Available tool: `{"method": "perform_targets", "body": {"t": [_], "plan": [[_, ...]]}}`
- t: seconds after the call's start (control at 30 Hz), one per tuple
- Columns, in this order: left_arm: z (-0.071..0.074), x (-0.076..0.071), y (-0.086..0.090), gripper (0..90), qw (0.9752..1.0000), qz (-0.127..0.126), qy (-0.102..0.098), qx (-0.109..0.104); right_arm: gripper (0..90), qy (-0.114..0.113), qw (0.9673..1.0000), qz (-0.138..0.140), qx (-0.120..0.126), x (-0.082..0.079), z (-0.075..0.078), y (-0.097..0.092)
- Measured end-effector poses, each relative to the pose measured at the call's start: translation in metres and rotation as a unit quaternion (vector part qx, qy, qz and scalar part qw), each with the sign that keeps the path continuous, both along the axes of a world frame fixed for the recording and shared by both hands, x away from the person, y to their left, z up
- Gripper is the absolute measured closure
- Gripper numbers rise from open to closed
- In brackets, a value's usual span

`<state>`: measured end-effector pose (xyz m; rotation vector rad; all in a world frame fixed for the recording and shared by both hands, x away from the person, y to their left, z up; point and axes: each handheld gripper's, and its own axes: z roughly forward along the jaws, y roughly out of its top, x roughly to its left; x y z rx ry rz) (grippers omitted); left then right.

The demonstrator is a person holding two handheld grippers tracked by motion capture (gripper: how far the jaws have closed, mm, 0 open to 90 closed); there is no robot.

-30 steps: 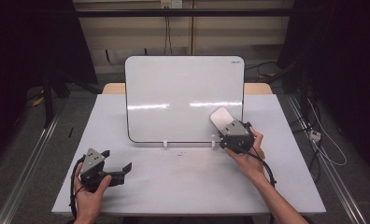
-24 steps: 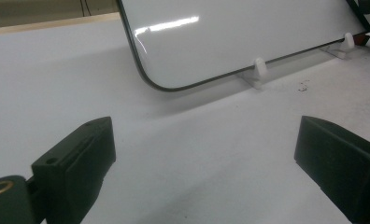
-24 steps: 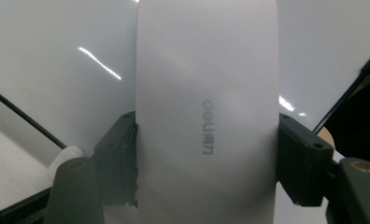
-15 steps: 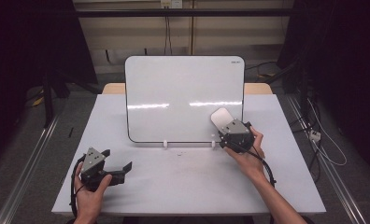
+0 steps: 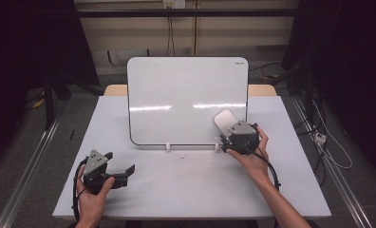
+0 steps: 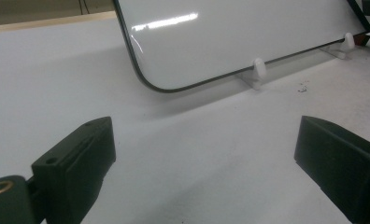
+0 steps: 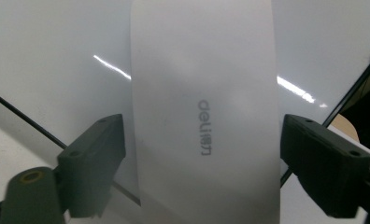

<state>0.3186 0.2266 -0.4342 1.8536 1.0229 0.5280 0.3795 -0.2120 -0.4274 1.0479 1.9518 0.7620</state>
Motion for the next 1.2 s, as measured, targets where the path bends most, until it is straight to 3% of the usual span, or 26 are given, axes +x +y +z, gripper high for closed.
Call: {"method": "perform_targets", "body": {"t": [0.23, 0.63, 1.0, 1.07, 1.2], "plan": [[-0.001, 0.001, 0.000, 5.4, 1.0000, -0.001, 0.001, -0.001, 5.8, 0.001, 0.9994, 0.013, 0.031, -0.001, 0.003, -0.002], [-0.001, 0.000, 0.004, 5.4, 1.0000, -0.003, 0.000, -0.004, 5.0, 0.012, 0.9963, 0.016, 0.084, -0.001, 0.007, -0.007], [-0.003, 0.005, 0.000, 5.4, 0.9999, -0.010, 0.005, -0.002, 5.0, 0.028, 0.9911, 0.013, 0.130, -0.005, 0.013, -0.014], [-0.003, 0.005, 0.000, 5.4, 0.9999, -0.010, 0.004, -0.005, 4.9, 0.035, 0.9881, 0.016, 0.149, -0.006, 0.013, -0.016], [-0.003, 0.004, 0.000, 5.4, 0.9999, -0.009, 0.006, -0.006, 4.8, 0.039, 0.9856, 0.013, 0.164, -0.010, 0.015, -0.019]]}}
